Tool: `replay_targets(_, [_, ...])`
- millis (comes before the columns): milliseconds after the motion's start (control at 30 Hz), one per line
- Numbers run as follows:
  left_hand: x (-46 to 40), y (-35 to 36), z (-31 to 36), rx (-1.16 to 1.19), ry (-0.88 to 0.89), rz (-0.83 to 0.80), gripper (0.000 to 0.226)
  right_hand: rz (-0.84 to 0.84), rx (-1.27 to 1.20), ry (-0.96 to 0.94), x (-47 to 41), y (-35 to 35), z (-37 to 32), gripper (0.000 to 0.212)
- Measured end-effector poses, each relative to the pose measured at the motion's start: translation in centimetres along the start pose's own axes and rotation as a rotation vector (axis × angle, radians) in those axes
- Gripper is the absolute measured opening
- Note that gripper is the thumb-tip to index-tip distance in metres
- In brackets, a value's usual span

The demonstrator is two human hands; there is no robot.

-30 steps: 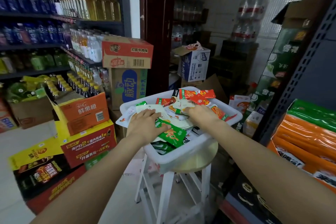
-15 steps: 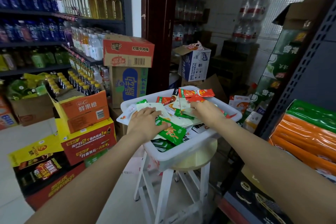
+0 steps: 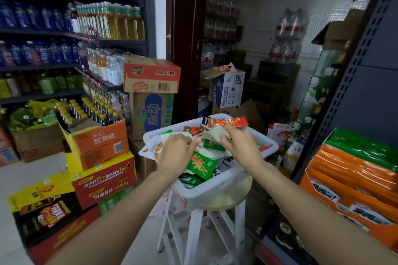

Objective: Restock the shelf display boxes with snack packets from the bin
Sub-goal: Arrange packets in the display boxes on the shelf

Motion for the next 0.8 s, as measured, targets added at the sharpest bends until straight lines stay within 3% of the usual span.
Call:
replay_targets(100, [0.6,1.3,1.8,0.908,-0.590,-0.231,0.065,0.057,0.022,-0.060,1.3,-1.8,-1.6,0.009])
replay_targets(133, [1.0,1.6,3.1,1.089,-0.681,-0.356,0.059,0.084,0.051,-0.114,1.8,-2.4,-2.4,0.012])
replay_targets(200, [1.2,0.9,4.7,1.246,-0.681,-0.391,0.035,0.082,0.069,-0.217,2.9,-3.1,-3.7,0.014])
replay_targets(300, [0.9,-0.7,4.3,1.178,-0.582,-0.198,0.029,-0.144,-0.181,-0.092,3.7,-3.2,-3.6,0.024])
replay_targets(400, [1.5,-3.2,6.1,0.864,-0.262,-0.037,0.025,-0.210,-0.692,0.247,4.9,-4.6,-2.7,0.030])
replay_targets(500, [3.9,-4.6,11.0,0.640,0.107,-0.002,0.024,-0.088,-1.056,0.446,5.8,-7.0,-2.5,0.027])
replay_targets(600, [6.3,-4.0,15.9,0.431,0.361,-0.045,0.033,0.179,-0.952,0.410,6.5,-11.1,-1.4,0.021])
replay_targets(700, [8.1,-3.2,19.3,0.459,0.483,-0.165,0.047,0.408,-0.882,0.464,8.9,-15.6,1.4,0.017])
replay_targets(767, [8.8,-4.2,20.9,0.502,0.503,-0.046,0.037,0.432,-0.969,0.523,10.9,-17.9,2.9,0.018])
replay_targets(800, [8.6,-4.4,21.3,0.512,0.429,0.027,0.039,0.433,-1.017,0.550,12.0,-18.8,3.6,0.018])
Point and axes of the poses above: each hand's wrist, its own x-axis away from the middle knuckle, its own y-axis out of the palm, z = x × y, the point moved 7 cm from there along -x, towards the middle knuckle, and after that the axes turned 4 degrees about z, right-handed, at the moved point
